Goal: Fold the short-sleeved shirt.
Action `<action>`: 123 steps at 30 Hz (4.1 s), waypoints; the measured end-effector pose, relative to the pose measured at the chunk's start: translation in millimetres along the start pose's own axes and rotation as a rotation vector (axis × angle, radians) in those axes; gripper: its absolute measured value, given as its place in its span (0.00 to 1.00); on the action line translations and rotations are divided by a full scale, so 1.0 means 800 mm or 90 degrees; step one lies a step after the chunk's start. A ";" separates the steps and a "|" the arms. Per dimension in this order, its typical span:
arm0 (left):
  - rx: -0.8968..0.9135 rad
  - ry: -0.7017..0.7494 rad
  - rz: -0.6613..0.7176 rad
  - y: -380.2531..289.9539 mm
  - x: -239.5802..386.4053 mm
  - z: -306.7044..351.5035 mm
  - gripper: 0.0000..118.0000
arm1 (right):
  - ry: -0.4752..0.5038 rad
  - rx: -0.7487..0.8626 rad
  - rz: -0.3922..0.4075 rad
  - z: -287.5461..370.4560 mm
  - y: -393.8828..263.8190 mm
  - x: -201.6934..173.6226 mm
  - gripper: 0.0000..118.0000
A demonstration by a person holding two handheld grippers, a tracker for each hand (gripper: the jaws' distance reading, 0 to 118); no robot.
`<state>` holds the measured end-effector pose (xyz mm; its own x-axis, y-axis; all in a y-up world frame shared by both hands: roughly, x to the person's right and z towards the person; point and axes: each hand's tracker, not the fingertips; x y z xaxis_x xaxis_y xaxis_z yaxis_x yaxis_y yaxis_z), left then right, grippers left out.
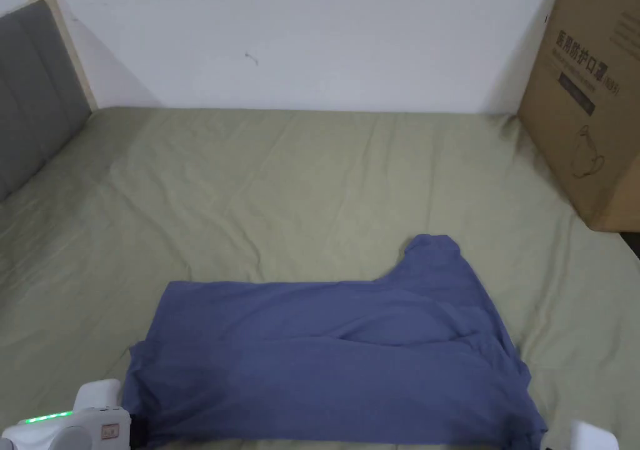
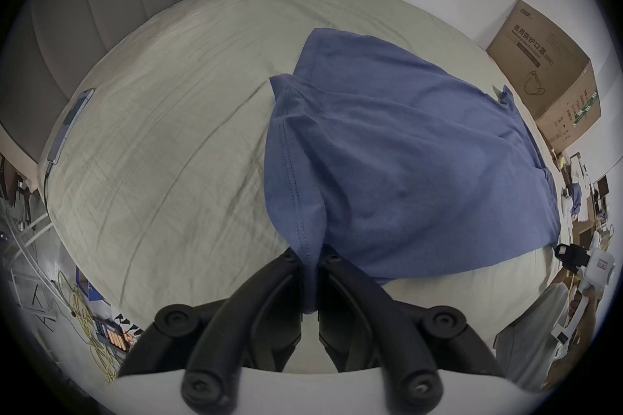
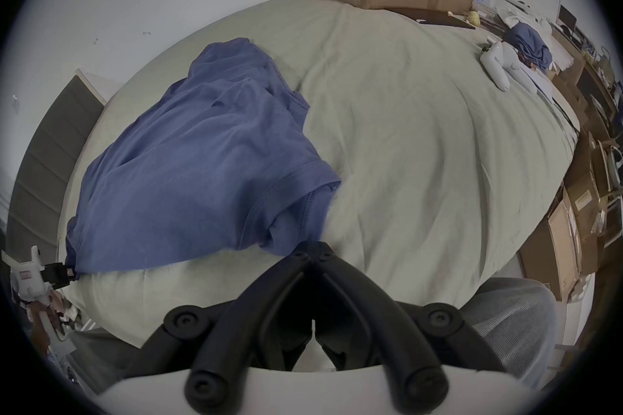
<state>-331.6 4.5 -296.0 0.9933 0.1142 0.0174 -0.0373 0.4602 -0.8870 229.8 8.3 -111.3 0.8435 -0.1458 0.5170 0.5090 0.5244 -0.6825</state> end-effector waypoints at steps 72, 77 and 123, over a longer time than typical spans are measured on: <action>0.109 -0.072 -0.053 0.273 0.098 -0.069 0.02 | 0.063 0.179 0.115 -0.110 0.316 -0.145 0.55; 0.127 -0.078 -0.064 0.271 0.098 -0.036 0.02 | 0.036 0.059 0.114 -0.206 0.347 -0.150 0.96; 0.024 0.026 -0.014 0.011 0.018 0.003 0.05 | 0.050 0.008 0.079 -0.029 0.034 -0.036 0.01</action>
<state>-318.2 12.2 -302.6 0.9975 0.0687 0.0174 -0.0189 0.4953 -0.8685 223.4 7.0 -156.9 0.9110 -0.1442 0.3864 0.3980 0.5526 -0.7322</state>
